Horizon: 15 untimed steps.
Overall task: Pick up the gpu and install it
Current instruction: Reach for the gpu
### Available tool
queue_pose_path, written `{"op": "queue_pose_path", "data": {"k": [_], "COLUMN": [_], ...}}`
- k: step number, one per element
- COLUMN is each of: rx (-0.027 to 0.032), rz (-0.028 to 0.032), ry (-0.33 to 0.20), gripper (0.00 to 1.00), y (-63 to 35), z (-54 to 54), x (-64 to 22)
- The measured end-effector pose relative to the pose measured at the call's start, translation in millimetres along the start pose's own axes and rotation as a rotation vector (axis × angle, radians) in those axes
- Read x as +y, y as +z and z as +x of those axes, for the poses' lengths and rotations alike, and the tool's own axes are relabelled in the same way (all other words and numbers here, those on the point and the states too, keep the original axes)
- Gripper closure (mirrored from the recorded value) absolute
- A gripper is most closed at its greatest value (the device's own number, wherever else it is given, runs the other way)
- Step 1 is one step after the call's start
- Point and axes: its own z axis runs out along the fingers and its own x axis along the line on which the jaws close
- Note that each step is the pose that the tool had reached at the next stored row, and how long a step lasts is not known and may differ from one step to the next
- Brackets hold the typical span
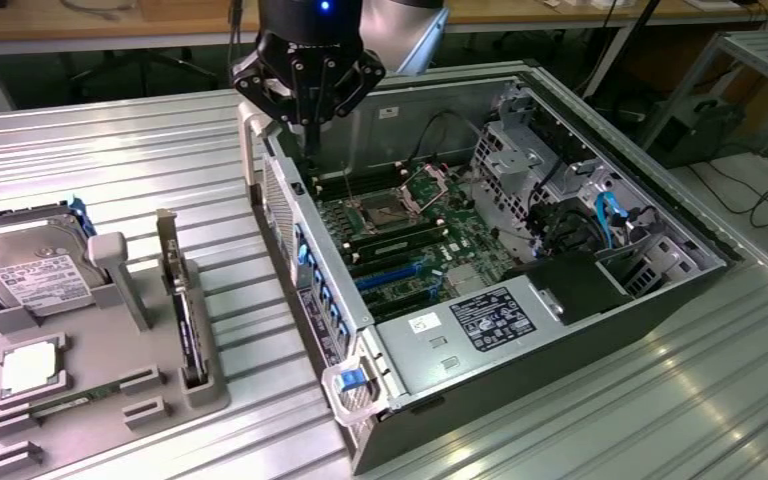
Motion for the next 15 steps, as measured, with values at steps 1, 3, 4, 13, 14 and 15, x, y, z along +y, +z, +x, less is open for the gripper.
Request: {"op": "queue_pose_path", "data": {"k": [1, 3, 4, 13, 14, 15], "rx": [-0.0001, 0.0000, 0.0000, 0.0000, 0.0000, 0.0000], "rz": [-0.0001, 0.0000, 0.0000, 0.0000, 0.0000, -0.0001], "ry": [0.000, 0.000, 0.000, 0.000, 0.000, 0.000], "gripper": [0.89, 0.89, 0.89, 0.89, 0.89, 0.89], "y": [0.0, -0.1, -0.1, -0.3, -0.3, -0.3], "z": [0.5, 1.6, 2.1, 7.0, 7.4, 7.9], "x": [-0.1, -0.2, -0.3, -0.9, -0.9, -1.0]}}
